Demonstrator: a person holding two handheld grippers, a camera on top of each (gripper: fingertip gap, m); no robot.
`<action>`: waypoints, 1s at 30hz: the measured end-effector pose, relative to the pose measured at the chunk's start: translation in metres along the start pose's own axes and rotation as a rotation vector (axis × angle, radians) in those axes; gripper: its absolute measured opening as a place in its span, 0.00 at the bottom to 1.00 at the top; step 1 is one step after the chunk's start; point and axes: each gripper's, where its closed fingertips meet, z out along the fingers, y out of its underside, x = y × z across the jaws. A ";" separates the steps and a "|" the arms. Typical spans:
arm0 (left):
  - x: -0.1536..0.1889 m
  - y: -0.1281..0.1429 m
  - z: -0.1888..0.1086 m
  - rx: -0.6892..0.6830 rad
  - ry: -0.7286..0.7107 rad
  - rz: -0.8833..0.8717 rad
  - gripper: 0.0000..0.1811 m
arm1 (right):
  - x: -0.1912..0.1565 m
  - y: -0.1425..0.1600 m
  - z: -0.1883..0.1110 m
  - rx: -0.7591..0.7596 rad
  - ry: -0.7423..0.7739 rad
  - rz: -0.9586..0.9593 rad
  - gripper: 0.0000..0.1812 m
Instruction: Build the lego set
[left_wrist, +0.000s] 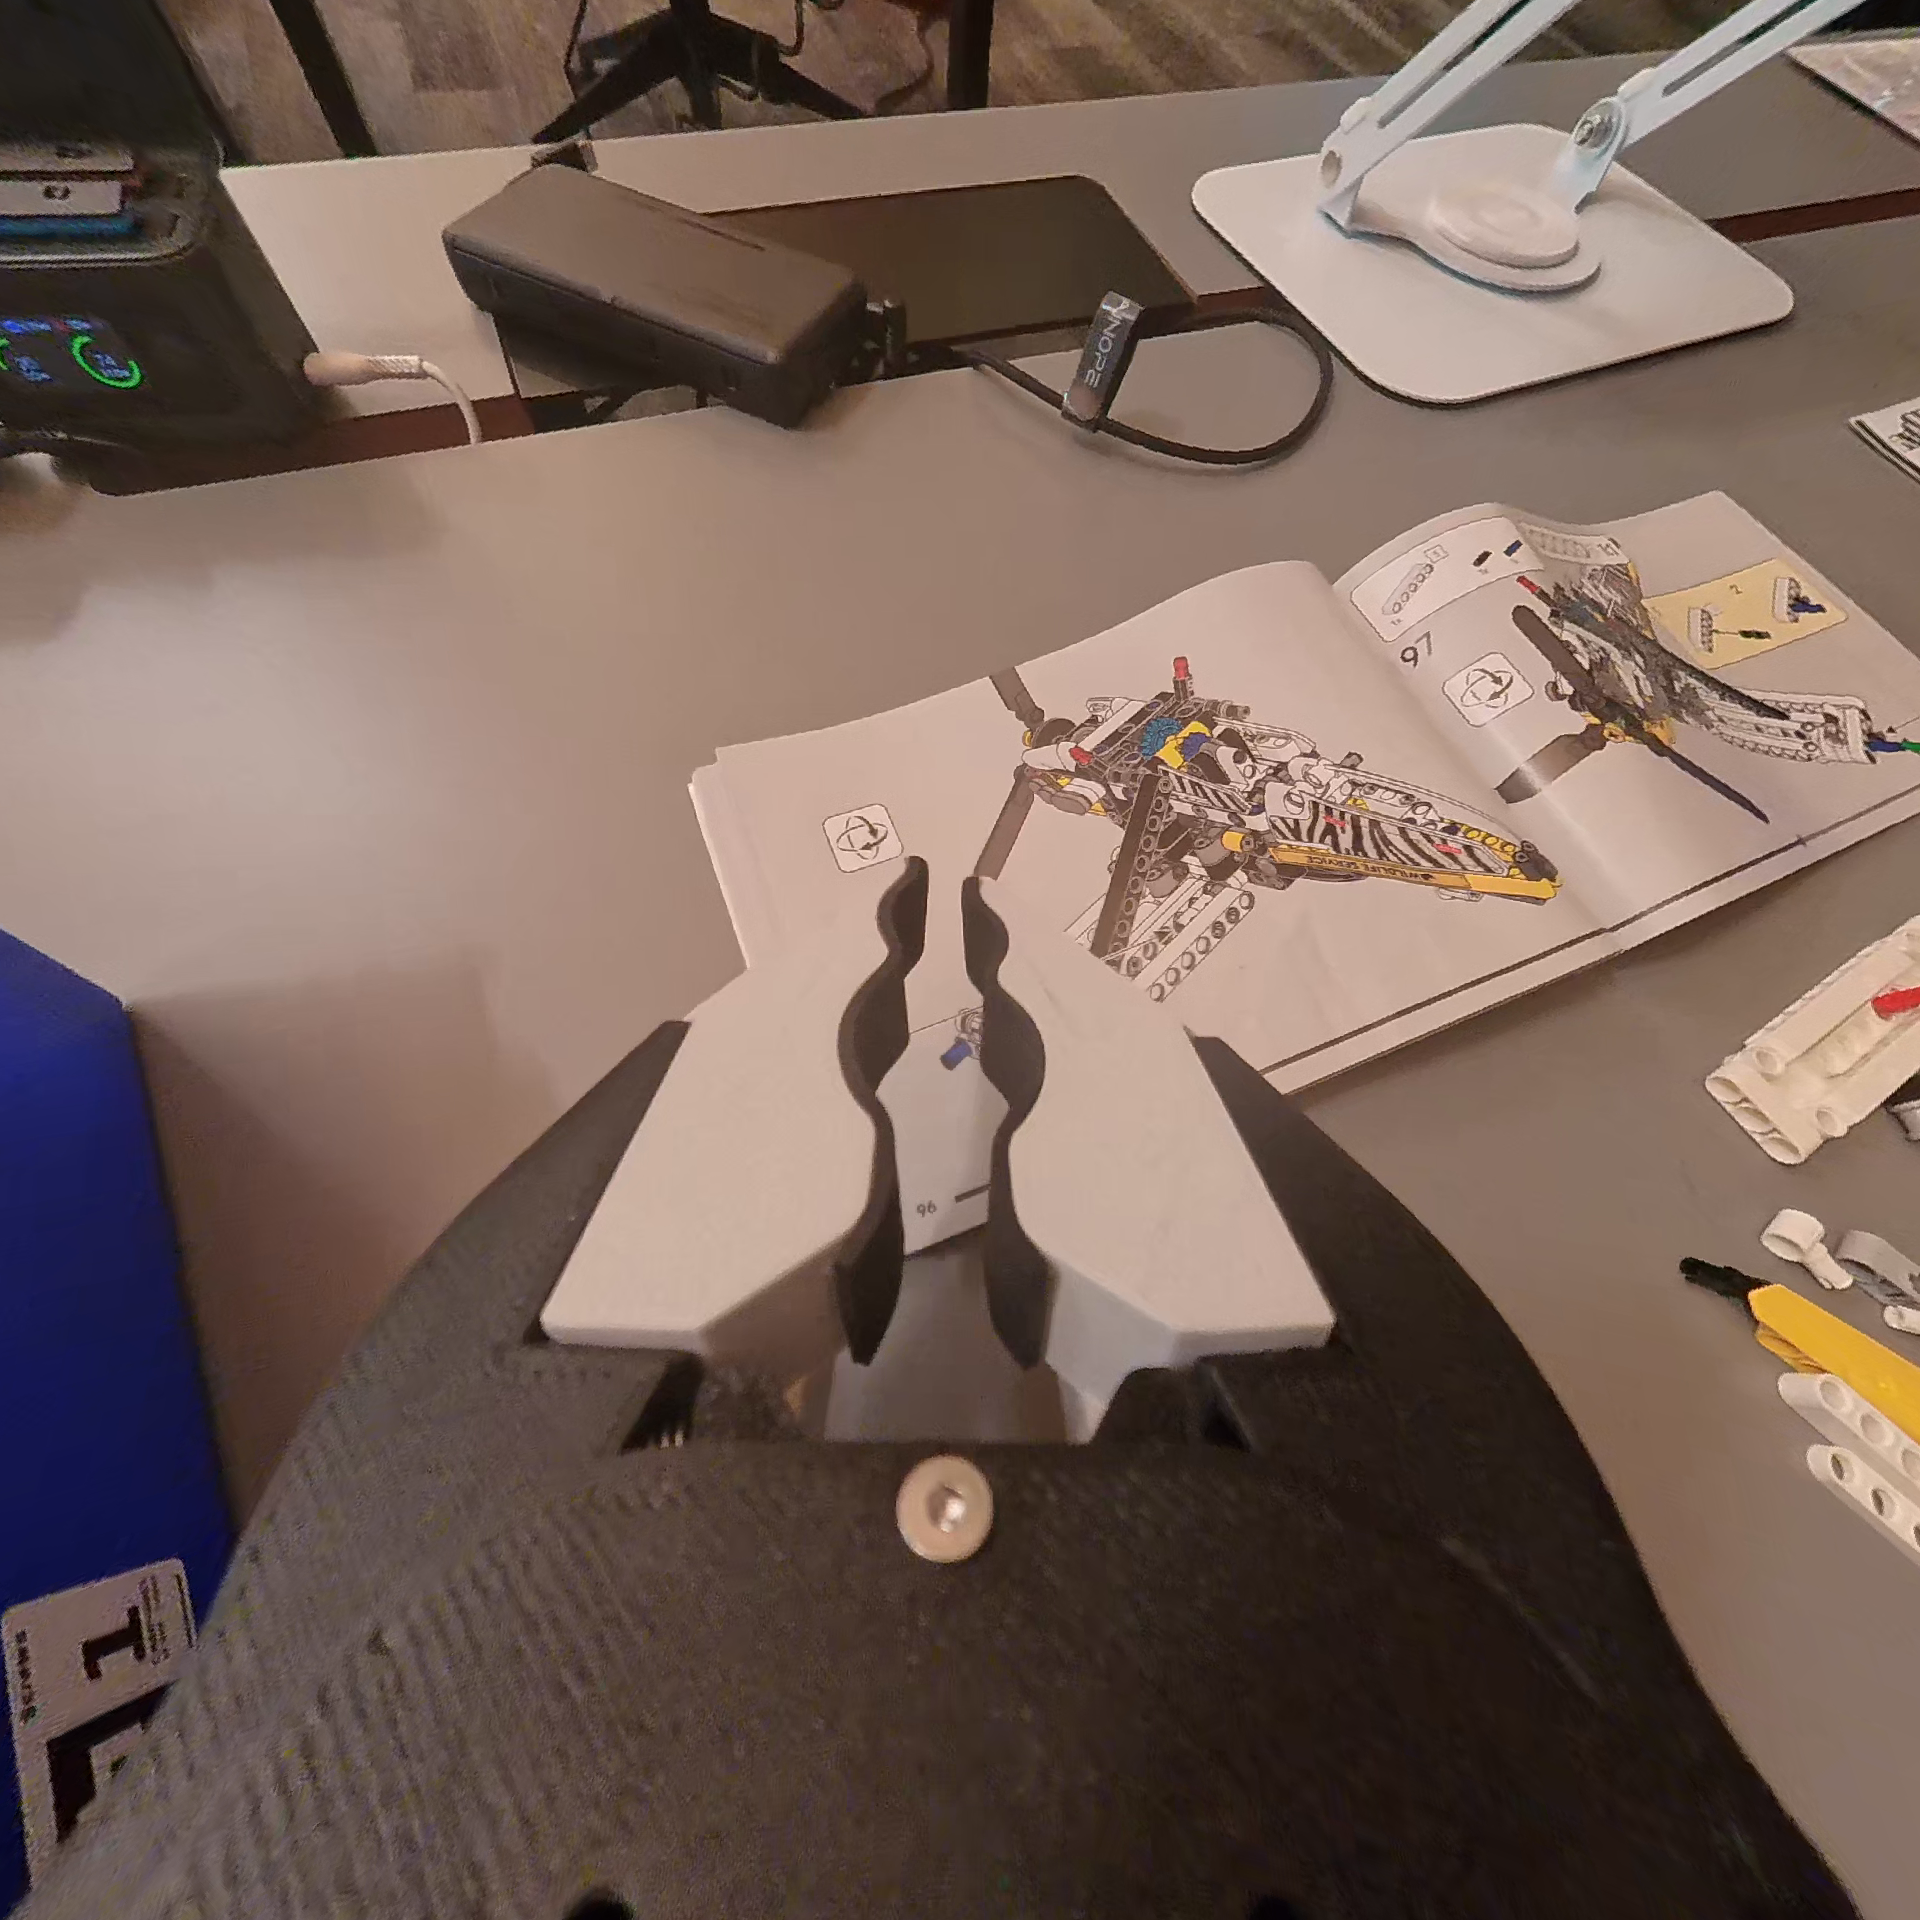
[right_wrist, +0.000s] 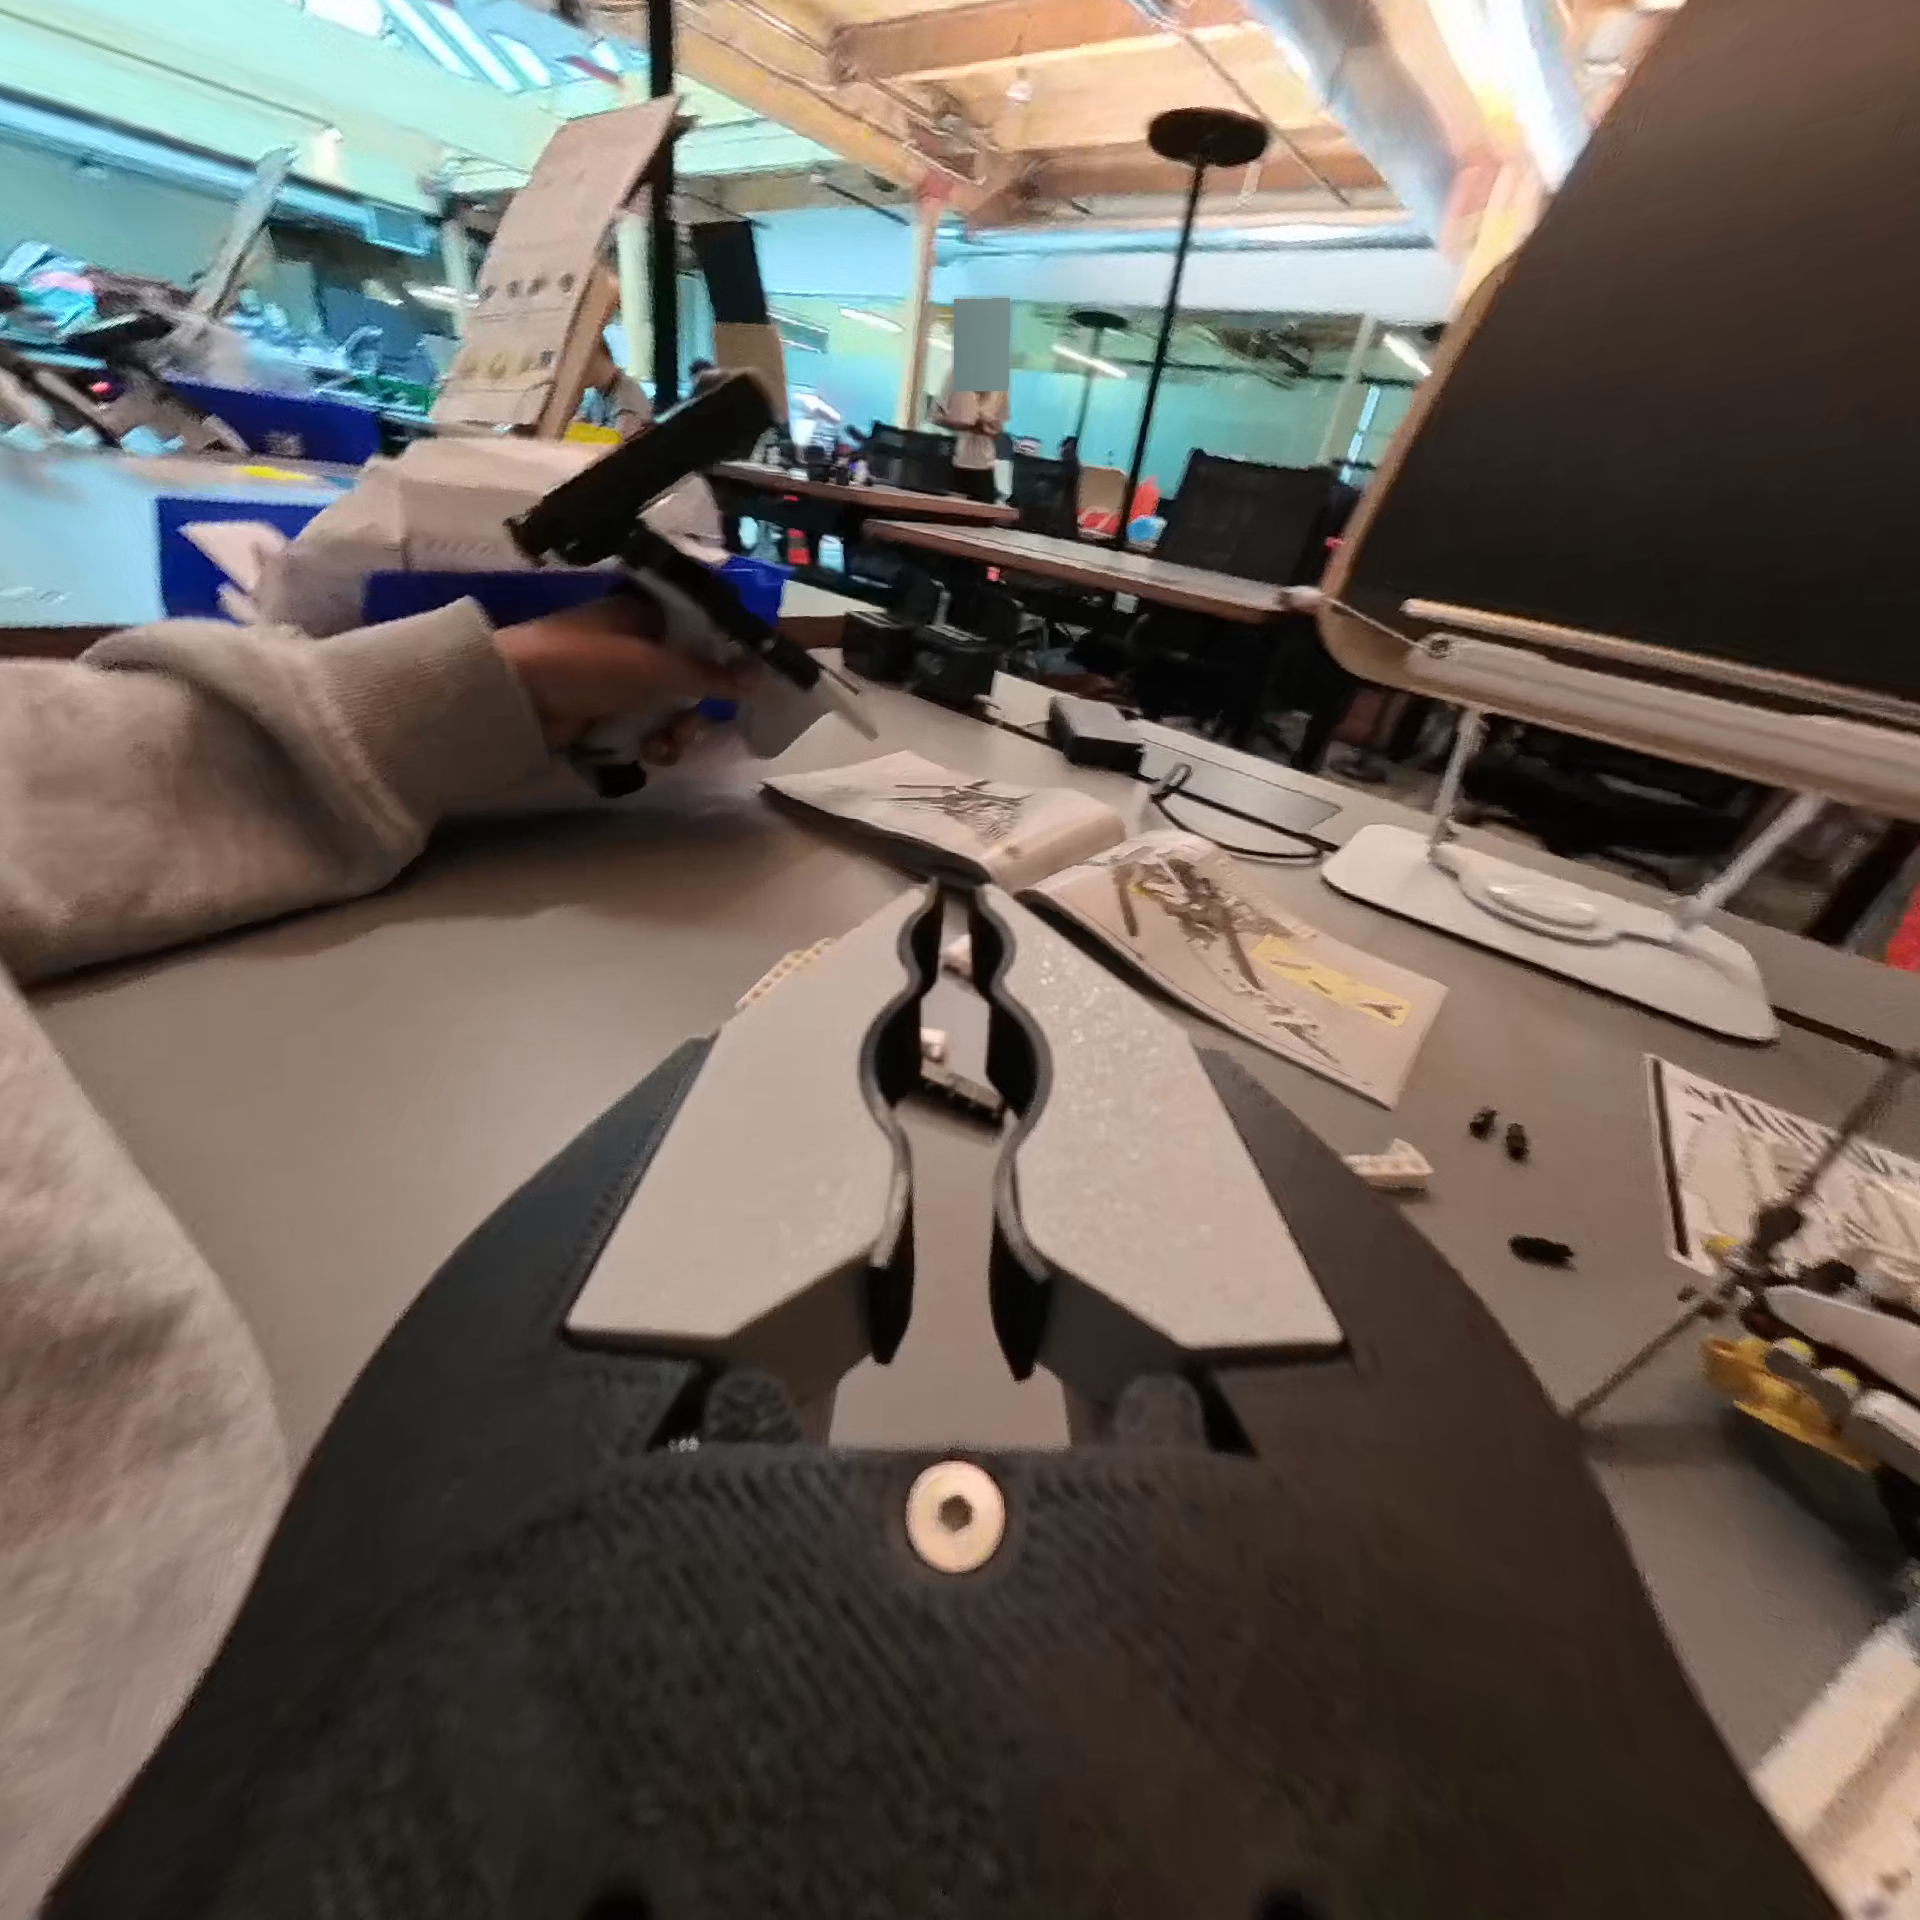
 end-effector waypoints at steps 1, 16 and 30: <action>-0.001 0.000 0.000 0.001 0.002 -0.007 0.03 | 0.011 0.000 0.000 -0.056 0.031 0.022 0.02; -0.001 0.000 0.001 0.016 0.055 -0.084 0.03 | 0.208 0.095 -0.115 -0.756 0.483 0.280 0.14; -0.002 0.002 0.003 0.015 0.063 -0.106 0.03 | 0.282 0.135 -0.145 -0.901 0.704 0.340 0.00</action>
